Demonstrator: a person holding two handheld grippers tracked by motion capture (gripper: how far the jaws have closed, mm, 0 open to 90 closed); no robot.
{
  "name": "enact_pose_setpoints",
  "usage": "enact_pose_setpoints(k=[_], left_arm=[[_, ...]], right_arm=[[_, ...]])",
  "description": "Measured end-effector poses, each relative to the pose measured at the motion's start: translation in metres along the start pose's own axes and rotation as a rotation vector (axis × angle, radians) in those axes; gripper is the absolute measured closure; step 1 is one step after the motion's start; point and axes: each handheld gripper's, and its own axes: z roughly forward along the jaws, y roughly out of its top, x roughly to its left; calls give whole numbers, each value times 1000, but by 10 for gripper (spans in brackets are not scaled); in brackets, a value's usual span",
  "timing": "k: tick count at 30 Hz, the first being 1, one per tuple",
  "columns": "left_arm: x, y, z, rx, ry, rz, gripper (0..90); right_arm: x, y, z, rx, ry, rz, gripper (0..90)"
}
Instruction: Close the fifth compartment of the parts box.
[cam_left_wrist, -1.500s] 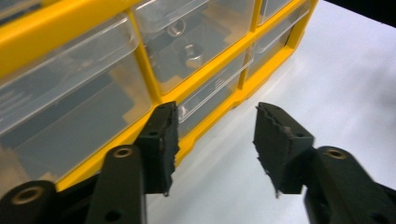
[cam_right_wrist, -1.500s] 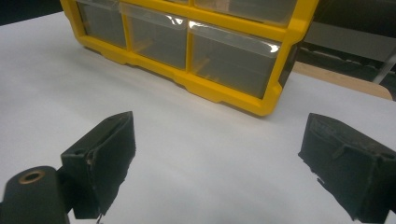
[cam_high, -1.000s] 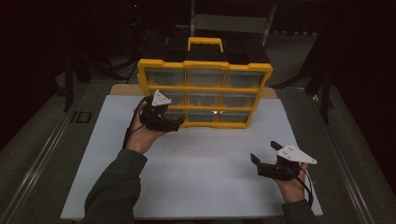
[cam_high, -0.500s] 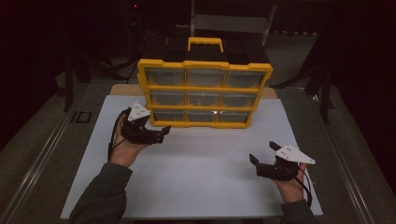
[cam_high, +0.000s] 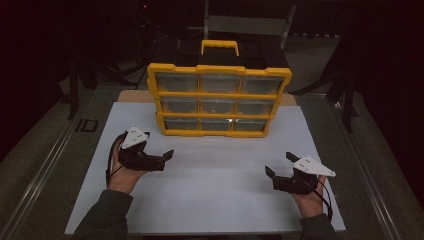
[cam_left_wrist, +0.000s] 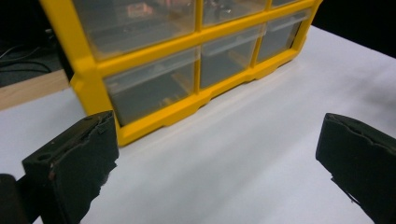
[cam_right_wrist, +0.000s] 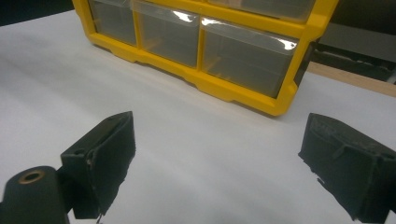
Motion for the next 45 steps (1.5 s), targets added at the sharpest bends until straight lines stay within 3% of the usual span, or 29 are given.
enact_pose_setpoints(k=[6,13,24,27,30,45], left_arm=[[0,-16,-11,-56,28,-6,0],[-1,-36,-24,-83,45,12,0],[5,-72,-40,-124,70,-19,0],[4,-75,-40,-123,68,-18,0],[1,-76,-39,-108,61,11,0],[2,-79,-34,-79,46,27,0]], right_arm=[[1,-2,2,-6,13,1,102],[-2,-6,5,-13,33,31,102],[1,-10,8,-34,53,16,102],[2,-11,9,-39,64,10,100],[2,-11,8,-46,67,9,100],[2,-15,9,-52,88,-7,100]])
